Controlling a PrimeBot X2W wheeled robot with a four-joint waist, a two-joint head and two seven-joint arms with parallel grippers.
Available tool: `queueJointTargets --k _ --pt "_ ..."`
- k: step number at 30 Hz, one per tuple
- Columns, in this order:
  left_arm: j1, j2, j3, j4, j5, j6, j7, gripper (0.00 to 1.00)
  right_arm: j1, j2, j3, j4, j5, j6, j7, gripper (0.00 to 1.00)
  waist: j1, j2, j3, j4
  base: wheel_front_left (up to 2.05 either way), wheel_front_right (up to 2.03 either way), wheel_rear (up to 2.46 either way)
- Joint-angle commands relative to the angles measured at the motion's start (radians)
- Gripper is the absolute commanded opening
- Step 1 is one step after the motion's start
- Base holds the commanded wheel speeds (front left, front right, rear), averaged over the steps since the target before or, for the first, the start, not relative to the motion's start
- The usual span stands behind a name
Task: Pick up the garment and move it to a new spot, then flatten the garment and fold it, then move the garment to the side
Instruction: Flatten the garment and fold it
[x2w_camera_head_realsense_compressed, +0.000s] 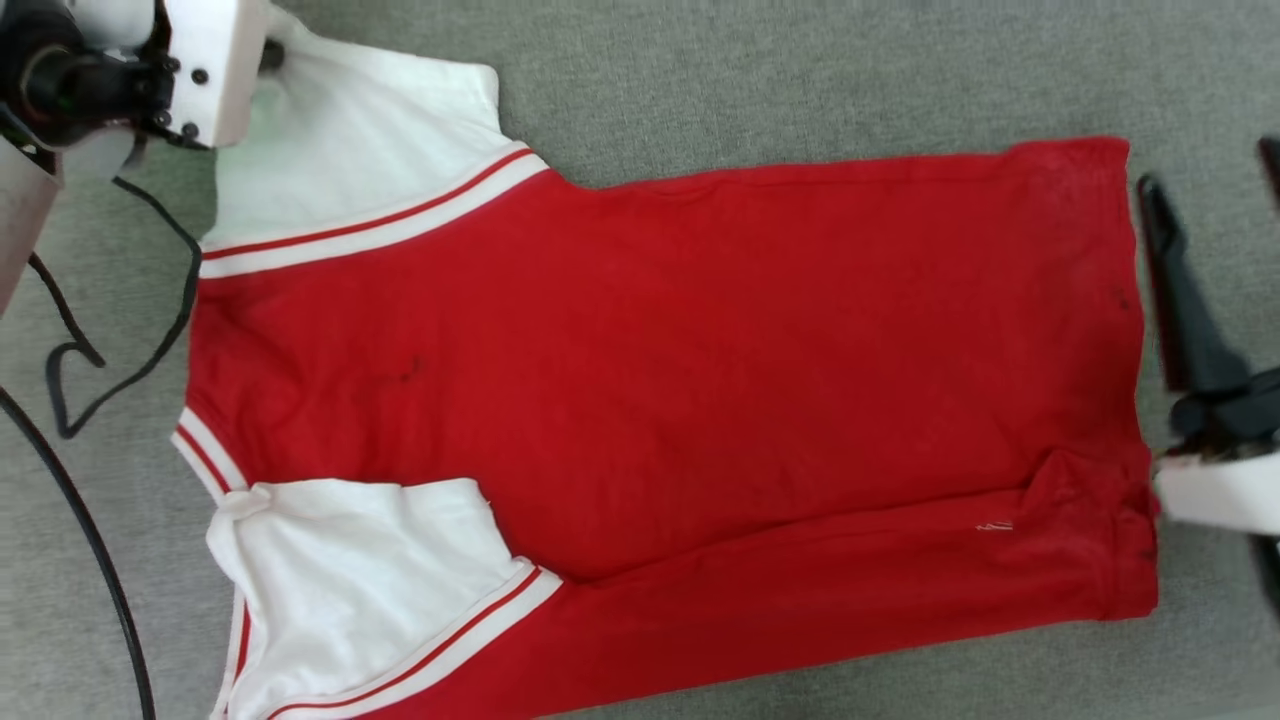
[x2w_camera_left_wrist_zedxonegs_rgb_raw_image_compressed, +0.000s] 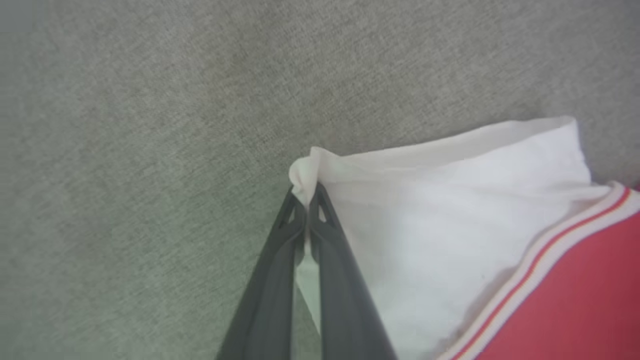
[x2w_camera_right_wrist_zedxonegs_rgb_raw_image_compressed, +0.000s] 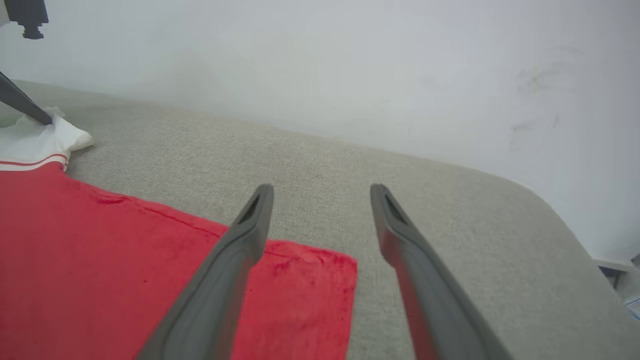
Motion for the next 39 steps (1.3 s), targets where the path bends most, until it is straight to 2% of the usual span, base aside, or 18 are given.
queueJointTargets --k 1,3,7,13,17,20,24,32,37,38,39 --pt "0.018 0.0 -0.008 0.001 0.007 -0.005 -0.012 0.0 -0.037 -0.025 -0.008 -0.007 -0.003 0.0 0.015 1.0 -0.0002 0.0 -0.028 0.012 0.0 0.0 0.0" --pt "0.021 -0.002 -0.018 -0.011 0.011 -0.009 -0.034 0.0 -0.072 -0.08 0.003 -0.002 -0.005 0.0 0.073 1.0 -0.0002 0.0 -0.053 0.021 0.0 0.0 0.0" --pt "0.034 -0.004 -0.041 -0.048 0.013 -0.012 -0.078 0.0 -0.177 -0.249 0.091 0.023 0.061 0.0 0.28 1.0 -0.0002 0.0 -0.096 0.039 0.0 0.0 0.0" --pt "0.038 -0.007 -0.09 -0.131 0.007 -0.013 -0.117 0.0 -0.349 -0.471 0.258 0.104 0.266 0.0 0.633 1.0 -0.0002 0.0 -0.126 0.071 0.0 0.0 0.0" --pt "0.025 -0.004 -0.119 -0.172 0.004 -0.014 -0.136 0.0 -0.454 -0.565 0.377 0.177 0.405 0.0 0.847 1.0 -0.0002 0.0 -0.126 0.087 0.0 0.0 0.0" --pt "0.015 -0.008 -0.136 -0.193 0.003 -0.014 -0.147 0.0 -0.511 -0.572 0.422 0.258 0.502 0.0 0.97 1.0 -0.0002 0.0 -0.119 0.1 0.0 0.0 0.0" --pt "-0.004 -0.012 -0.152 -0.215 -0.004 -0.014 -0.158 0.0 -0.569 -0.534 0.455 0.365 0.559 0.0 1.052 1.0 -0.0002 0.0 -0.1 0.115 0.0 0.0 0.0" --pt "-0.037 -0.011 -0.181 -0.235 -0.005 -0.014 -0.18 0.0 -0.597 -0.427 0.521 0.529 0.554 0.0 1.017 1.0 -0.0002 0.0 -0.059 0.139 0.0 0.0 0.0" --pt "-0.041 -0.004 -0.204 -0.23 -0.008 -0.014 -0.194 0.0 -0.567 -0.407 0.595 0.587 0.569 0.0 0.986 1.0 -0.0002 0.0 -0.058 0.142 0.0 0.0 0.0" --pt "-0.038 -0.002 -0.209 -0.229 -0.011 -0.014 -0.201 0.0 -0.568 -0.406 0.603 0.591 0.574 0.0 0.969 0.42 -0.0002 0.0 -0.063 0.141 0.0 0.0 0.0" --pt "-0.034 -0.001 -0.211 -0.228 -0.014 -0.014 -0.208 0.0 -0.573 -0.405 0.606 0.596 0.58 0.0 0.952 0.0 -0.0002 0.0 -0.07 0.14 0.0 0.0 0.0"
